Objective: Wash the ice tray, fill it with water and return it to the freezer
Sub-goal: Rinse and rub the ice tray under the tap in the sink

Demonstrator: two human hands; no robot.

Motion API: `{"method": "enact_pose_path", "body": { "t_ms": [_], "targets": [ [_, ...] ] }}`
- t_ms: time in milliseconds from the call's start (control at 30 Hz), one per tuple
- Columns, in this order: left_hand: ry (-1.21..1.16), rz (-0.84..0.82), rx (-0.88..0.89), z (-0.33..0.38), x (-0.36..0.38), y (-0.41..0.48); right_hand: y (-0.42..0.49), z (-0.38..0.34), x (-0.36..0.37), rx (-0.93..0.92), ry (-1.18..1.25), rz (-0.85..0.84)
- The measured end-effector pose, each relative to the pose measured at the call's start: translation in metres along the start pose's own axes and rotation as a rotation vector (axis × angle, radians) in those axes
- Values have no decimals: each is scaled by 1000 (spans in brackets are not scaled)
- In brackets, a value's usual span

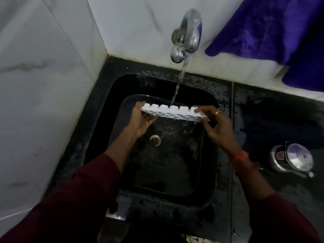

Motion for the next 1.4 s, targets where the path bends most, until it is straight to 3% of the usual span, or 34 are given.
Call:
{"method": "enact_pose_path", "body": {
  "t_ms": [433,667,733,867,1100,1233,1400],
  "targets": [
    [9,-114,11,-7,48,10,-57,12,-15,20,-87,63],
    [-148,30,34,-13,51,16,-67,11,18,-20,-155,-243],
    [-167,81,93,-9,53,9,-64,7,26,57,-168,-311],
    [-165,113,161,-9,53,7,-28,-8,59,152,-310,-275],
    [-178,124,197,-5,51,-7,55,-10,118,312,-344,-324],
    [-133,165,227,5,33,-7,50,7,116,403,-430,-334],
    [-184,207,244,16,10,-10,20,47,98,614,-271,-355]
  ]
}}
Point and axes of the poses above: each hand's wrist, its own y-axis towards the middle knuckle, its own x-axis out of the palm, z = x × y, the point moved 3 cm from there along y, towards the middle knuckle, and after that the axes turned 7 degrees about -z, right-handed, at the moved point
